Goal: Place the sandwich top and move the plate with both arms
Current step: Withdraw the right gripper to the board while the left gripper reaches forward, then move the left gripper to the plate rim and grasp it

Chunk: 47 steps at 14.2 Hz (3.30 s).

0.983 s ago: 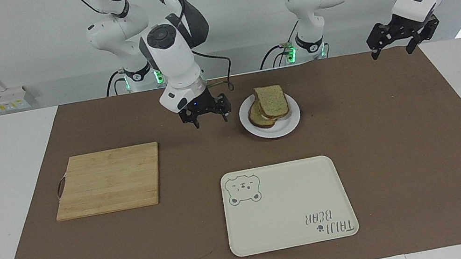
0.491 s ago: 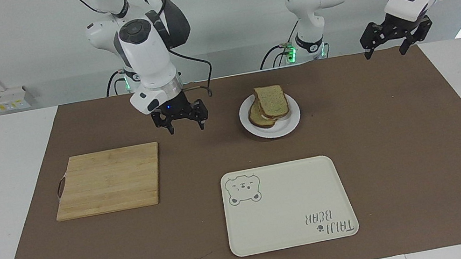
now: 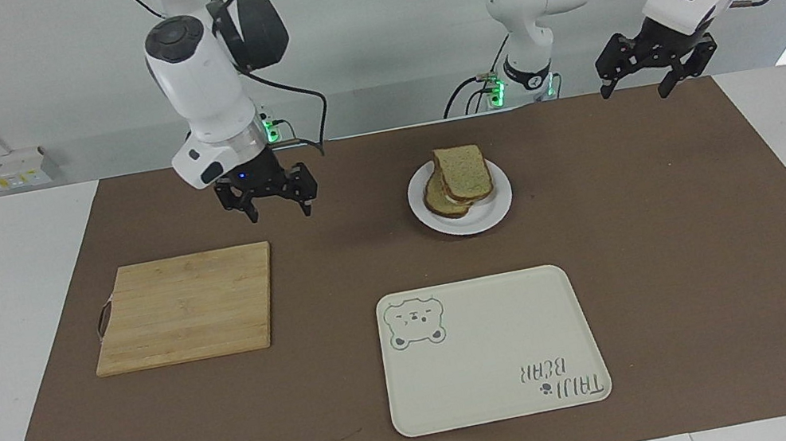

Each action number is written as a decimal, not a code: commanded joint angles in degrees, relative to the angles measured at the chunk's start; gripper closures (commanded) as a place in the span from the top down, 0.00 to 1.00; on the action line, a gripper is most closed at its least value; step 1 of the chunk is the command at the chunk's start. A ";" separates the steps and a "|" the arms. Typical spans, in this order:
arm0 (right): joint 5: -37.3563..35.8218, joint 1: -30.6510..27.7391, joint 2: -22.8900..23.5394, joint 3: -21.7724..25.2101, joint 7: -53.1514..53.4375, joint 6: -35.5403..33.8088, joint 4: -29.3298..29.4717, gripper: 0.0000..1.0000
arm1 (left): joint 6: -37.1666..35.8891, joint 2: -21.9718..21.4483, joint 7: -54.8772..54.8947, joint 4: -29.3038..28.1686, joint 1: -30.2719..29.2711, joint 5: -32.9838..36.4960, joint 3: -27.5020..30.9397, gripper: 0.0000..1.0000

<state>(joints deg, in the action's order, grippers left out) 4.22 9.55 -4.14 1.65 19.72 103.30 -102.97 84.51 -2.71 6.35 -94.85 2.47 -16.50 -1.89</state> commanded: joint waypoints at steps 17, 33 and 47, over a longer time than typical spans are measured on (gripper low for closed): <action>-5.00 -8.58 -1.66 0.64 -13.91 -19.10 15.26 1.00 | 11.88 0.86 29.15 -30.20 -8.63 -32.45 0.04 1.00; -4.66 -4.62 -1.74 5.83 -15.42 -20.50 13.85 1.00 | 20.95 11.41 44.10 -42.34 -4.14 -48.28 -0.04 1.00; -5.27 -5.06 -1.75 4.24 -15.42 -20.85 13.50 1.00 | 20.96 11.67 47.70 -45.25 -3.09 -51.36 -0.13 0.65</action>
<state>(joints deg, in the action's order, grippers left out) 0.25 4.95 -5.46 6.42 6.05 83.23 -88.99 104.11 9.70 52.76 -138.59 -1.69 -66.24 -2.51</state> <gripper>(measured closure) 0.000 0.313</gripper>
